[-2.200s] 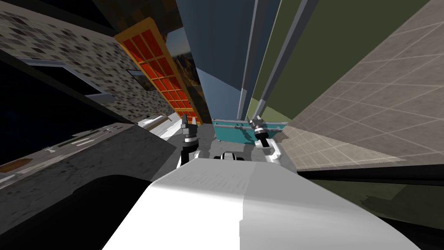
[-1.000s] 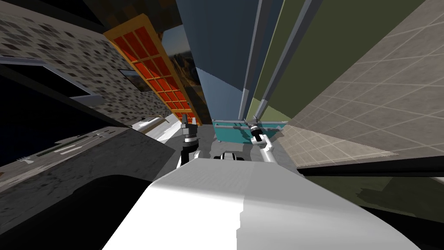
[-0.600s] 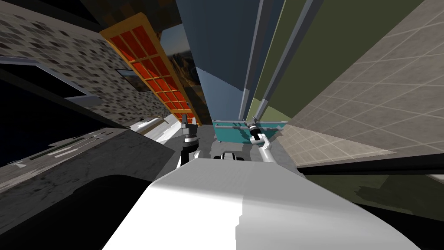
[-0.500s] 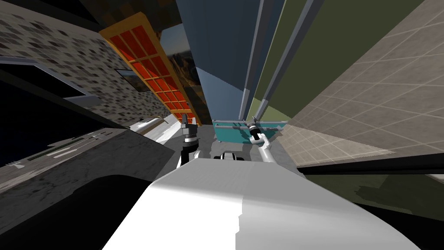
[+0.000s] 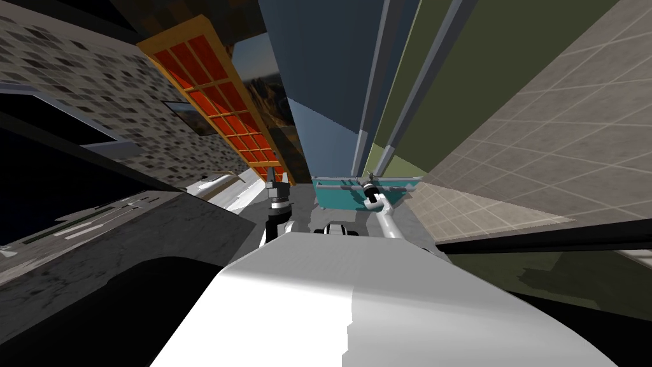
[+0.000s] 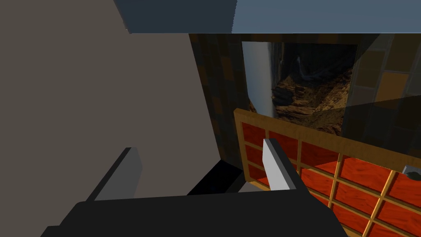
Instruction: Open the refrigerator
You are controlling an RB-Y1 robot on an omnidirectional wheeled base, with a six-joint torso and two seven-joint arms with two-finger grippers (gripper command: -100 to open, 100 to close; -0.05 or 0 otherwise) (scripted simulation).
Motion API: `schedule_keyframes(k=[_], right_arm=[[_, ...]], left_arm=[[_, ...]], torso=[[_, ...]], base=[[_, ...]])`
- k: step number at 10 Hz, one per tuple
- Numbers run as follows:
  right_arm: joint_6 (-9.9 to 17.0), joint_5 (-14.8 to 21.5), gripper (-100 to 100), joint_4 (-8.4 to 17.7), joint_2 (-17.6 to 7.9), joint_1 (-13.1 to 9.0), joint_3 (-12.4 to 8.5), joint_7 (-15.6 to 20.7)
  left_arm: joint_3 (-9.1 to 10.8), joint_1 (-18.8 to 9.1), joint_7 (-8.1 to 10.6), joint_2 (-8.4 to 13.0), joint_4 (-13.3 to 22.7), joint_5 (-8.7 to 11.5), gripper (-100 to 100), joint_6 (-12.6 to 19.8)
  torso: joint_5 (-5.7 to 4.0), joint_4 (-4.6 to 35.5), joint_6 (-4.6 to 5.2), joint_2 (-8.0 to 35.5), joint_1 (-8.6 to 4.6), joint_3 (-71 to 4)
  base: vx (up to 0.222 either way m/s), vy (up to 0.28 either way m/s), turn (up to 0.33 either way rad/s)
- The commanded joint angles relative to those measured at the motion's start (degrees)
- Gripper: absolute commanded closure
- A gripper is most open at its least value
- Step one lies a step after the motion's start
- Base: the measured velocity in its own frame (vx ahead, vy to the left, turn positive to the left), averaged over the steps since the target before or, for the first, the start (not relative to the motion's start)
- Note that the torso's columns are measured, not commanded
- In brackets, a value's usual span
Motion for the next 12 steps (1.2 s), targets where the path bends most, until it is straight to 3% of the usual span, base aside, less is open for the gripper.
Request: schedule_keyframes(k=[1,6,8,9,12], right_arm=[[0.8,1.2,-100,2.6,0.9,-1.7,-0.2,3.6],[2.7,3.7,-100,7.8,3.1,-5.2,-0.3,10.1],[2.5,3.4,-100,7.3,2.7,-4.8,-0.3,9.4],[2.4,3.4,100,7.3,2.7,-4.8,-0.3,9.3],[3.6,3.9,100,5.4,3.7,-3.8,-3.4,10.5]], left_arm=[[0.0,0.0,0.0,0.0,0.0,0.0,0,0.0],[0.0,0.0,0.0,0.0,0.0,0.0,0,0.0],[0.0,0.0,0.0,0.0,0.0,0.0,0,0.0],[0.0,0.0,0.0,0.0,0.0,0.0,0,0.0],[-0.02,0.0,0.0,0.0,0.0,0.0,0,0.0]], torso=[[0.0,0.0,0.0,0.0,-0.02,0.0],[0.0,0.0,0.0,0.0,-0.01,0.0],[-0.01,0.0,0.0,0.0,-0.06,0.0],[-0.02,0.0,0.0,0.0,-0.07,0.0],[0.2,0.1,-0.09,0.2,0.71,0.1]], base=[[0.004,0.027,-0.025],[0.009,0.033,-0.032],[0.002,0.006,-0.002],[0.0,0.0,0.0],[-0.066,0.214,-0.162]])
